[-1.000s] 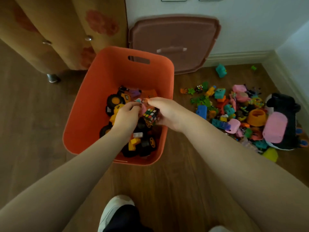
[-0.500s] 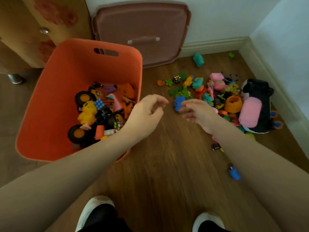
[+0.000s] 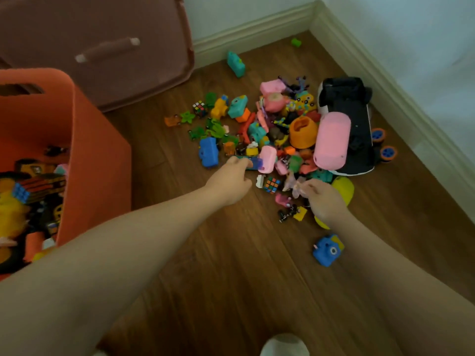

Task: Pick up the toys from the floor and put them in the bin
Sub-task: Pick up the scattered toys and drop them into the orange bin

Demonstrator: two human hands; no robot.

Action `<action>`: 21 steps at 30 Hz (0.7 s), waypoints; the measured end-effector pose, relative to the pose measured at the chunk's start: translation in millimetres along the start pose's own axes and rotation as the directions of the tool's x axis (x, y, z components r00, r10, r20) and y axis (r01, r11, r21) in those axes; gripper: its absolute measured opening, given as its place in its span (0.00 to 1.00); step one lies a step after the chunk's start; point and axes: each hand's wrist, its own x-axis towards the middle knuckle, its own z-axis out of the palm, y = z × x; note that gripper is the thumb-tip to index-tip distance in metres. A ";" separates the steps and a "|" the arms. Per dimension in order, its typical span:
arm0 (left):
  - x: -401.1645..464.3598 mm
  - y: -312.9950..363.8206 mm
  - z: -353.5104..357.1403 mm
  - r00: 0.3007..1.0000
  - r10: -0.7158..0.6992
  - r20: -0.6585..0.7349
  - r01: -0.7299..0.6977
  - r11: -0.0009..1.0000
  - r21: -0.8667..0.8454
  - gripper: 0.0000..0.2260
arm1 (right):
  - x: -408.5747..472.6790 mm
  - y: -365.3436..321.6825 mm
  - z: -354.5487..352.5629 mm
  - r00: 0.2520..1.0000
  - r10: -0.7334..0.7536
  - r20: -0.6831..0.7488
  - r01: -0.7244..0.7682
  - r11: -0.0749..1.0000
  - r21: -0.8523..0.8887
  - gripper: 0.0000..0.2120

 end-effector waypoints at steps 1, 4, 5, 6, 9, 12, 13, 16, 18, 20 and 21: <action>7.7 1.3 6.0 1.000 0.001 0.023 -0.002 0.999 0.039 0.21 | 3.2 1.6 3.3 0.999 -0.037 0.028 0.038 0.998 -0.045 0.14; 24.1 5.4 25.7 0.997 -0.015 0.076 0.005 0.992 0.126 0.24 | 15.4 10.8 19.5 0.990 -0.113 0.087 0.120 0.989 -0.082 0.13; 29.2 6.9 32.6 0.995 -0.022 0.094 0.008 0.989 0.150 0.24 | 18.6 13.9 26.0 0.988 -0.107 0.111 0.115 0.991 -0.071 0.16; 32.7 8.3 38.9 0.994 -0.020 0.107 0.002 0.986 0.169 0.25 | 20.5 16.2 31.6 0.987 -0.098 0.125 0.105 0.993 -0.056 0.20; 39.2 11.2 56.1 0.991 0.011 0.134 -0.046 0.965 0.260 0.27 | 21.7 19.0 43.1 0.985 -0.089 0.151 0.099 0.993 -0.061 0.33; 44.0 13.1 67.7 0.991 0.027 0.132 -0.067 0.950 0.306 0.26 | 20.2 24.0 50.9 0.981 -0.137 0.140 0.166 0.961 -0.221 0.41; 45.2 13.4 69.0 0.992 0.017 0.129 -0.054 0.956 0.290 0.24 | 19.1 25.3 53.1 0.982 -0.146 0.120 0.174 0.946 -0.274 0.41; 49.2 13.7 72.2 0.988 -0.033 0.150 -0.012 0.957 0.290 0.21 | 12.4 31.6 62.8 0.986 -0.161 0.031 0.160 0.899 -0.408 0.39; 48.8 13.2 75.1 0.984 -0.068 0.166 0.017 0.955 0.295 0.22 | 5.3 36.3 70.9 0.981 -0.193 0.025 0.184 0.875 -0.448 0.37; 46.8 12.0 77.5 0.979 -0.074 0.191 0.012 0.951 0.310 0.23 | -0.5 37.2 78.0 0.980 -0.200 0.023 0.189 0.876 -0.445 0.36; 44.8 9.7 78.1 0.977 -0.064 0.203 -0.007 0.943 0.332 0.22 | -2.8 34.6 80.2 0.985 -0.174 0.021 0.165 0.883 -0.440 0.35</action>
